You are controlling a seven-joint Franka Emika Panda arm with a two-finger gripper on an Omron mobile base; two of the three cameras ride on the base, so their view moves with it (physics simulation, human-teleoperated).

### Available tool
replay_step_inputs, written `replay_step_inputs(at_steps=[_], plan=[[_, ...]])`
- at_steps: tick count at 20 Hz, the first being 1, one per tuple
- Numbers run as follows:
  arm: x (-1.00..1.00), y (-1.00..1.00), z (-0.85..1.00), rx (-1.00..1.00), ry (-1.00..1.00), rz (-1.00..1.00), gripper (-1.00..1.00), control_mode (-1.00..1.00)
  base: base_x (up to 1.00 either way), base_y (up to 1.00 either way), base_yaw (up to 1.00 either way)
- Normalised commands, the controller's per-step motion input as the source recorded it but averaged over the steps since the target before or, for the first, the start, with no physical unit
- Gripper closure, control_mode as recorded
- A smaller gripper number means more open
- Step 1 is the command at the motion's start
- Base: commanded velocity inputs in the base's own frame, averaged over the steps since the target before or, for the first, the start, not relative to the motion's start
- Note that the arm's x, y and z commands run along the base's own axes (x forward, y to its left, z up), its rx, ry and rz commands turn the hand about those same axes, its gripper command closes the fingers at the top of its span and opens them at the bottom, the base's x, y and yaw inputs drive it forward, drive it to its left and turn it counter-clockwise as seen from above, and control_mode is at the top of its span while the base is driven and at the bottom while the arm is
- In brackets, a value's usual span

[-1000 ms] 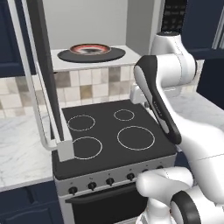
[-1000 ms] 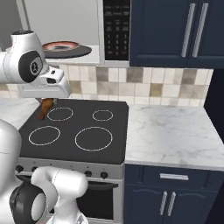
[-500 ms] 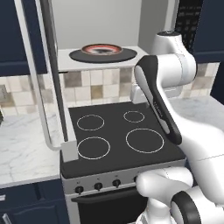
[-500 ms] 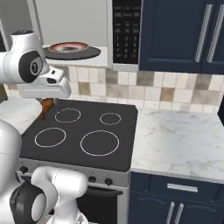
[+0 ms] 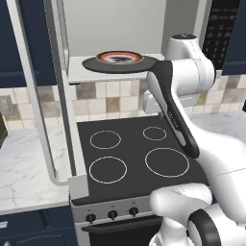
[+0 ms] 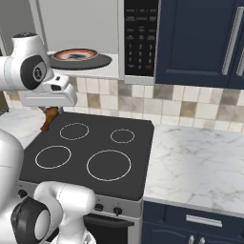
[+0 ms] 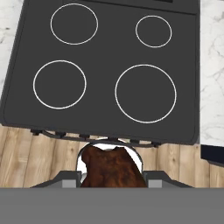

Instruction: Transport the chicken drumstick from the fridge to the microwave and turn on the microwave.

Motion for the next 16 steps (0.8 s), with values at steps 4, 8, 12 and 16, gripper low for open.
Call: replay_step_inputs(at_steps=[4,8,12,16], plan=[[0.0,0.0,0.0,0.0,0.0,0.0,1.0,1.0,0.35,0.04,0.08],[0.0,0.0,0.0,0.0,0.0,0.0,1.0,1.0,0.33,0.03,0.04],[0.0,0.0,0.0,0.0,0.0,0.0,1.0,1.0,0.32,0.04,0.0],[0.0,0.0,0.0,0.0,0.0,0.0,1.0,1.0,0.07,0.01,0.0]])
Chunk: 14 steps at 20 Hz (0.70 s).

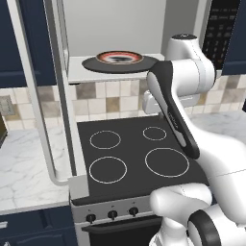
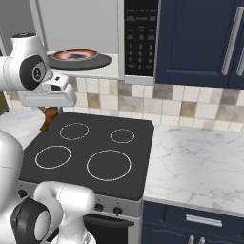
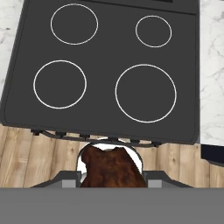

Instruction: Transport the chicken drumstick from the fridge to the microwave and turn on the microwave.

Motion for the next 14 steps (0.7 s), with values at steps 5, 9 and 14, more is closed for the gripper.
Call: replay_step_inputs(at_steps=[5,9,14], plan=[[0.0,0.0,0.0,0.0,0.0,0.0,1.0,1.0,0.0,0.0,0.0],[0.0,0.0,0.0,0.0,0.0,0.0,1.0,1.0,0.0,0.0,0.0],[0.0,0.0,0.0,0.0,0.0,0.0,1.0,1.0,0.0,0.0,0.0]])
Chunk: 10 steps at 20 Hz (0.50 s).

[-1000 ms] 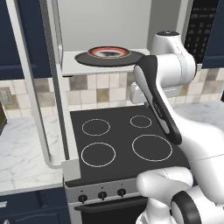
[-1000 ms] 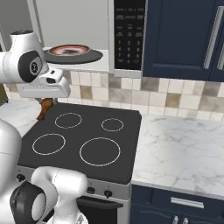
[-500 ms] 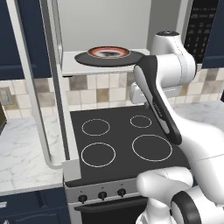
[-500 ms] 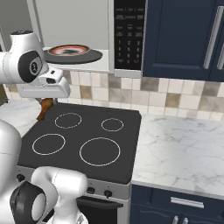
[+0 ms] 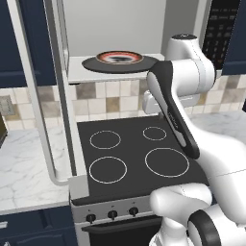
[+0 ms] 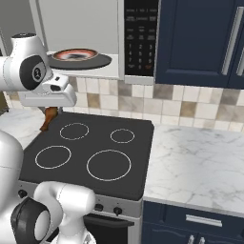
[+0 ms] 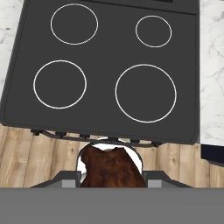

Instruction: Transport the chicken drumstick from the fridge to the microwave and turn on the microwave.

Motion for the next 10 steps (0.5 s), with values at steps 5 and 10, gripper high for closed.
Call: replay_step_inputs(at_steps=[5,10], plan=[[0.0,0.0,0.0,0.0,0.0,0.0,1.0,1.0,0.0,0.0,0.0],[0.0,0.0,0.0,0.0,0.0,0.0,1.0,1.0,0.0,0.0,0.0]])
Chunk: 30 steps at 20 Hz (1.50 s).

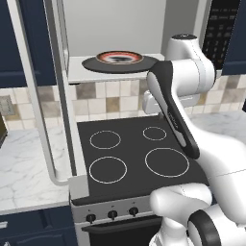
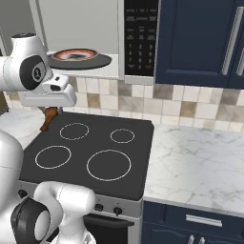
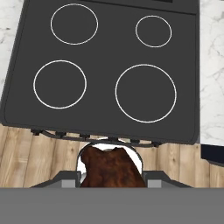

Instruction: Transport the chicken drumstick from the fridge to the microwave and turn on the microwave.

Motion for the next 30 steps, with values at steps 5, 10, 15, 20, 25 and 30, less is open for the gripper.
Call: replay_step_inputs(at_steps=[5,10,15,20,25,30], plan=[[0.0,0.0,0.0,0.0,0.0,0.0,1.0,1.0,0.0,0.01,0.0],[0.0,0.0,0.0,0.0,0.0,0.0,1.0,1.0,0.0,0.0,0.0],[0.0,0.0,0.0,0.0,0.0,0.0,1.0,1.0,0.0,0.01,0.0],[0.0,0.0,0.08,0.0,-0.15,0.09,1.0,-1.0,0.0,0.0,0.0],[0.0,0.08,0.31,-0.01,-0.27,0.14,1.0,-1.0,0.0,0.0,0.0],[0.05,0.06,0.42,-0.01,-0.28,0.12,1.0,-1.0,0.0,0.0,0.0]])
